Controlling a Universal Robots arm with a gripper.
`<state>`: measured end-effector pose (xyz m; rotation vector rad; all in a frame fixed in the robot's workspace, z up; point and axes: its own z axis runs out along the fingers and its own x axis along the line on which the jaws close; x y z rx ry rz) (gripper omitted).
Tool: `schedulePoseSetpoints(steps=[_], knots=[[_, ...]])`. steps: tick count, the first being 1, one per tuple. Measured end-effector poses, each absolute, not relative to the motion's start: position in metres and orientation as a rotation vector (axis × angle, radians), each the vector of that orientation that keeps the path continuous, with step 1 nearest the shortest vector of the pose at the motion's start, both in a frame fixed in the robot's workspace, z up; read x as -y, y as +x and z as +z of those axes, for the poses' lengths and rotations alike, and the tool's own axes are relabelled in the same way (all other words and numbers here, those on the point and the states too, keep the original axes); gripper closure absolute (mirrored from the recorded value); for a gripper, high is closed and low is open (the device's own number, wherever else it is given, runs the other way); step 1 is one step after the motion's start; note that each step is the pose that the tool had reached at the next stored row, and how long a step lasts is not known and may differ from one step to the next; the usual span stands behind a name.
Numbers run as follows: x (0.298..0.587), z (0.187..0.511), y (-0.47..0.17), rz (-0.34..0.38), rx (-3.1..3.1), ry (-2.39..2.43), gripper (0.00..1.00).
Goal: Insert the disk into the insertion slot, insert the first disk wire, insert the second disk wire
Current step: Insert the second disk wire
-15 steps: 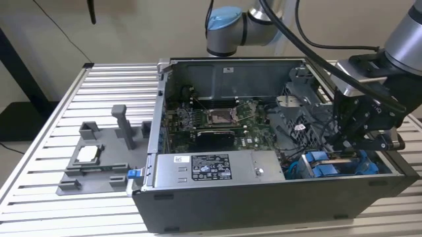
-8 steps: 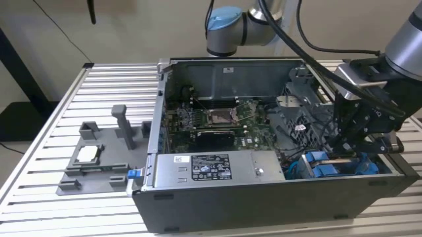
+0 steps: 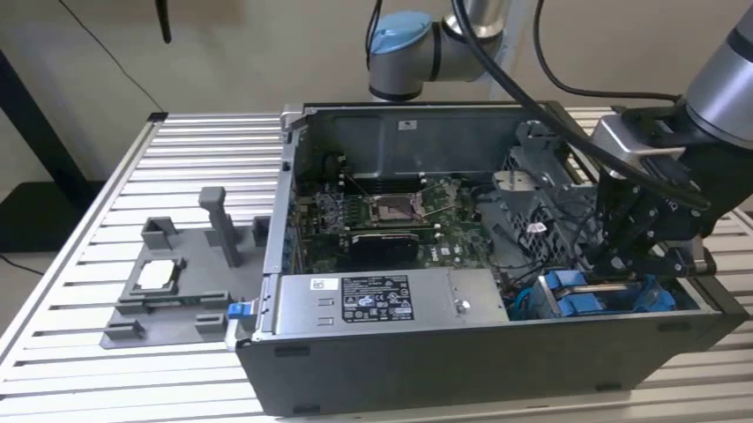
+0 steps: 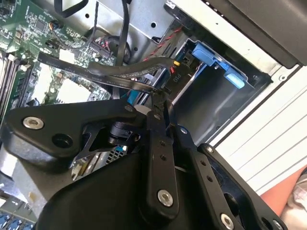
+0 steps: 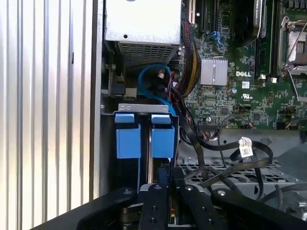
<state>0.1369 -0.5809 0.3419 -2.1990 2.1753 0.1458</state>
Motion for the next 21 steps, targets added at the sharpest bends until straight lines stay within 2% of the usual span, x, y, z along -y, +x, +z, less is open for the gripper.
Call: schedulePoseSetpoints(steps=[21], knots=[[0.5809,0.3349,0.1376,0.145,-2.191,-2.184,0.84]])
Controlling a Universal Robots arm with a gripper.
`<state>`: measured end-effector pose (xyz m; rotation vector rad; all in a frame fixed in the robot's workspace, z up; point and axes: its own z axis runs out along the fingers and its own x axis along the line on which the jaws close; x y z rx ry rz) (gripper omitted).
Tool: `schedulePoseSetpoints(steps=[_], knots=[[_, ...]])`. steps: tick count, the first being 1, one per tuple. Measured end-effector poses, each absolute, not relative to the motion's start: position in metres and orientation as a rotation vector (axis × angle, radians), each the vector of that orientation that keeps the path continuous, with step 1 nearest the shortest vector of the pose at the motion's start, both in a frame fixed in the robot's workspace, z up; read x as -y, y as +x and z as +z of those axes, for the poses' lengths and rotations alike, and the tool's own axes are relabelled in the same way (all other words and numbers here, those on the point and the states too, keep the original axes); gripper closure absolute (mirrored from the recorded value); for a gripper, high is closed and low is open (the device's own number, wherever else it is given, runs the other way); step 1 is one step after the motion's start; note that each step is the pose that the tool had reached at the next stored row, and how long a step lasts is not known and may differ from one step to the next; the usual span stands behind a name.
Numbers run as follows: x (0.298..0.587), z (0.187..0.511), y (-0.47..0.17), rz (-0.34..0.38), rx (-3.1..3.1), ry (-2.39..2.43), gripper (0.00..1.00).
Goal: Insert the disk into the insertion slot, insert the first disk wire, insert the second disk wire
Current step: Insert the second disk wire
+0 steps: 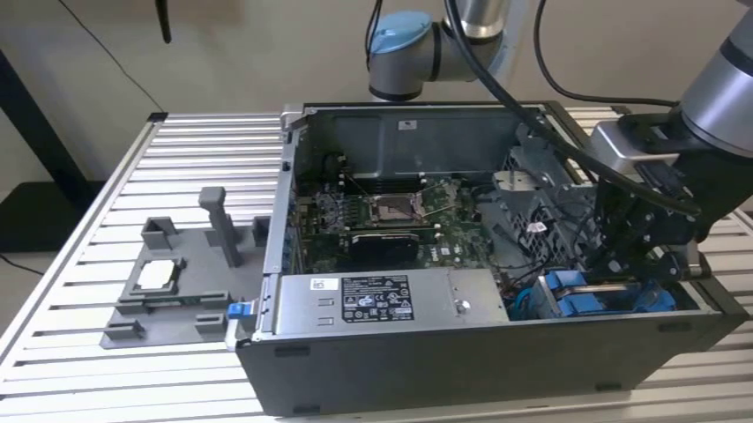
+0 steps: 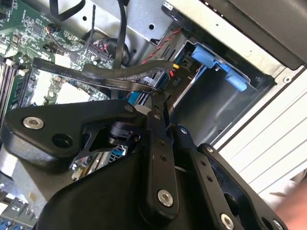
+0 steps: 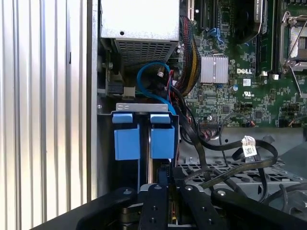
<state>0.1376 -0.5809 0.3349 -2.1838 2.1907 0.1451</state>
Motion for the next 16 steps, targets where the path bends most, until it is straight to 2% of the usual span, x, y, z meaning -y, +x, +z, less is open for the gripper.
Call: schedulePoseSetpoints(steps=[5,6,16], knots=[[0.5809,0.3343,0.1376,0.146,-2.190,-2.183,0.83],[0.5809,0.3343,0.1377,0.146,-2.190,-2.183,0.76],[0.5809,0.3393,0.1376,0.145,-2.190,-2.184,0.76]])
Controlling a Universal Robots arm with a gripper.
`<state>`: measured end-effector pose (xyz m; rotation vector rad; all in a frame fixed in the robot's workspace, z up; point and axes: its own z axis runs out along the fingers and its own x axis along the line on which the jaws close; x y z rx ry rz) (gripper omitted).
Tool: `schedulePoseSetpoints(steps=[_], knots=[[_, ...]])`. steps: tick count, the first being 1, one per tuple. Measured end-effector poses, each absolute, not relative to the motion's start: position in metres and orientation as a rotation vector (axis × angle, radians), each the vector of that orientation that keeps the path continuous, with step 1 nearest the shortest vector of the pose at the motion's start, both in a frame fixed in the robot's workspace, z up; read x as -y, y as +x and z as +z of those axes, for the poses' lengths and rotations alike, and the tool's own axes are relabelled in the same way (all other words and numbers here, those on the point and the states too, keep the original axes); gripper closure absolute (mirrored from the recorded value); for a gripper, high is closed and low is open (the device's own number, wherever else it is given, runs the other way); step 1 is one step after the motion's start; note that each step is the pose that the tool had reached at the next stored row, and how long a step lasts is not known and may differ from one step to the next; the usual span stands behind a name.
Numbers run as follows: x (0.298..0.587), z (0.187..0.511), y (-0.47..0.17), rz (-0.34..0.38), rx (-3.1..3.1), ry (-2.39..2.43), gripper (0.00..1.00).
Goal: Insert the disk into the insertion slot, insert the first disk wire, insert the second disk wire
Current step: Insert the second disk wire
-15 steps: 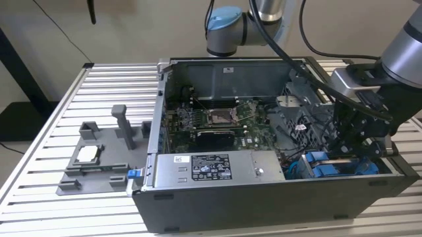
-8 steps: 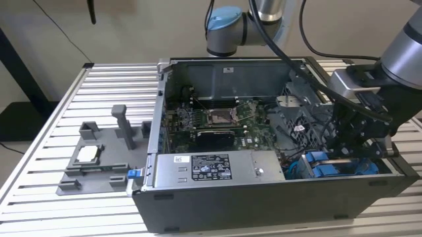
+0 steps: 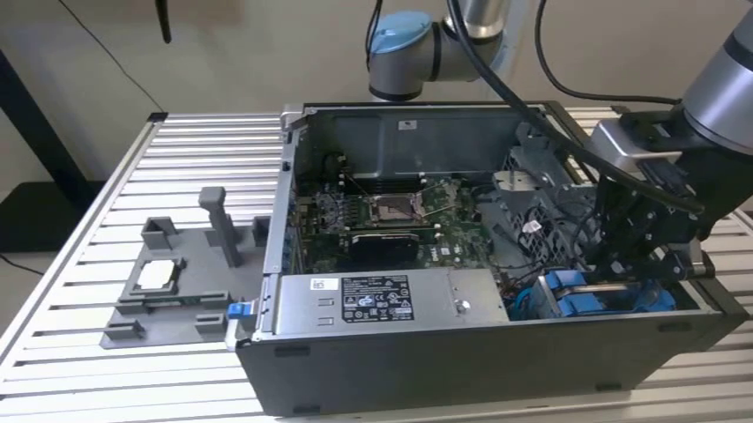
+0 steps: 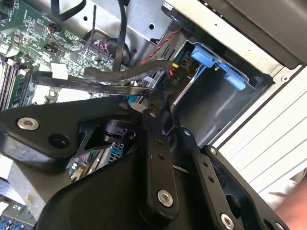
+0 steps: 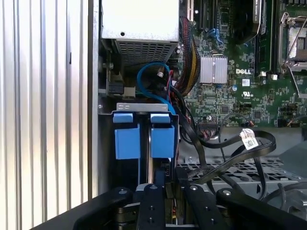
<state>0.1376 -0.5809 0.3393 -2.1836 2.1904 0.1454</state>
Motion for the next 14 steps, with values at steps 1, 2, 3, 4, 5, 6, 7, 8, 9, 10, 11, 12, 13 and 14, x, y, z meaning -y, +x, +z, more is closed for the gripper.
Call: schedulePoseSetpoints(steps=[1,2,3,4,5,6,7,8,9,10,11,12,13,14], knots=[[0.581,0.340,0.138,0.145,-2.190,-2.184,0.76],[0.581,0.341,0.138,0.146,-2.190,-2.184,0.76],[0.581,0.343,0.138,0.146,-2.190,-2.184,0.76],[0.581,0.345,0.138,0.146,-2.190,-2.184,0.76],[0.581,0.347,0.138,0.146,-2.190,-2.184,0.76],[0.581,0.349,0.138,0.146,-2.190,-2.184,0.76],[0.581,0.351,0.138,0.146,-2.190,-2.183,0.76],[0.581,0.354,0.138,0.145,-2.190,-2.184,0.76],[0.581,0.356,0.138,0.145,-2.190,-2.184,0.76],[0.581,0.358,0.138,0.145,-2.190,-2.183,0.76],[0.581,0.360,0.138,0.146,-2.190,-2.183,0.76],[0.581,0.362,0.138,0.145,-2.190,-2.184,0.76],[0.581,0.364,0.138,0.145,-2.190,-2.183,0.76],[0.581,0.365,0.138,0.145,-2.190,-2.183,0.76]])
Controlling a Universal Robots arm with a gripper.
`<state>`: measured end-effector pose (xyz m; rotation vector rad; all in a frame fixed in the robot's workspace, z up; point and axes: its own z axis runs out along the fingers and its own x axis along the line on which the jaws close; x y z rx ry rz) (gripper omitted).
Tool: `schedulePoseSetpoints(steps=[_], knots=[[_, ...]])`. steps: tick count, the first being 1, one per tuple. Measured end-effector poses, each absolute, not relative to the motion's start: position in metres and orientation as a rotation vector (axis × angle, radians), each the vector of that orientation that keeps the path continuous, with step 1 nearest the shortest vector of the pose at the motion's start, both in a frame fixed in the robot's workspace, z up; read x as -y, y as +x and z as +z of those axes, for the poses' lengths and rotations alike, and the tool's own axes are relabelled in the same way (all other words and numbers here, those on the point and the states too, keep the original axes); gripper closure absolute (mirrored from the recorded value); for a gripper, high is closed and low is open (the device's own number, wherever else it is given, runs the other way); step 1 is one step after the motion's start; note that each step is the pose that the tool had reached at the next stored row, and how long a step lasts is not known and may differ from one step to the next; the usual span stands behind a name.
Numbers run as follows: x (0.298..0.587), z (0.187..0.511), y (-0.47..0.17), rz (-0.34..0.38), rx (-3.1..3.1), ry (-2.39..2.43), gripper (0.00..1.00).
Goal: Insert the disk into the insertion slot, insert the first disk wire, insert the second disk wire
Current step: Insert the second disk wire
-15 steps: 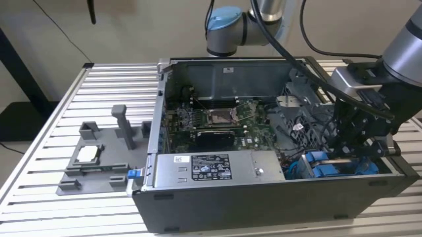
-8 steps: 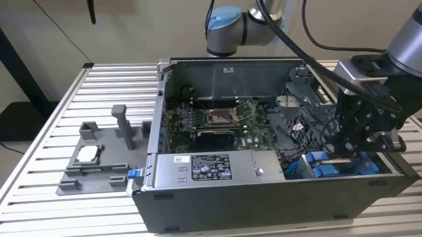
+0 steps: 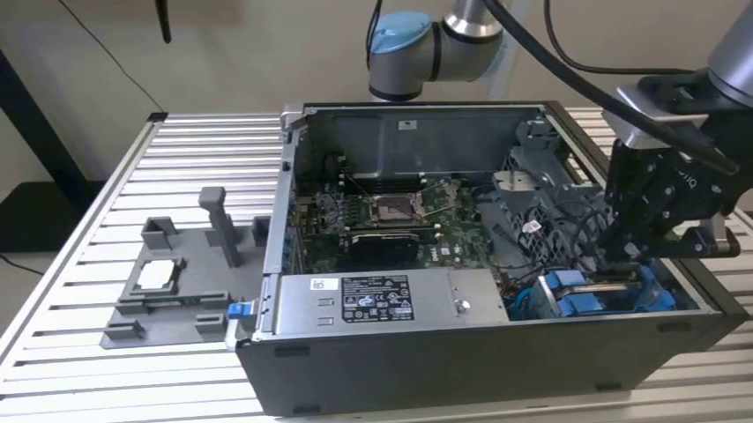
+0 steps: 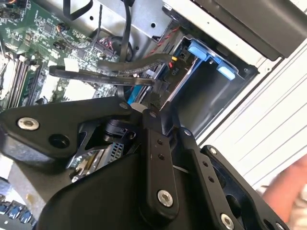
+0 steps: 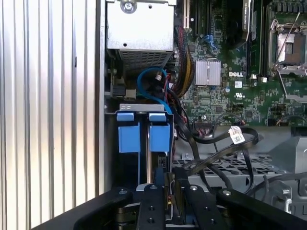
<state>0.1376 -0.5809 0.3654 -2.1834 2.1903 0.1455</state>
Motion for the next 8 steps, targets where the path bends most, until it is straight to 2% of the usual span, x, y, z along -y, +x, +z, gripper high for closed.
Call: schedulePoseSetpoints(steps=[8], knots=[[0.5809,0.3668,0.1376,0.145,-2.191,-2.183,0.76]])
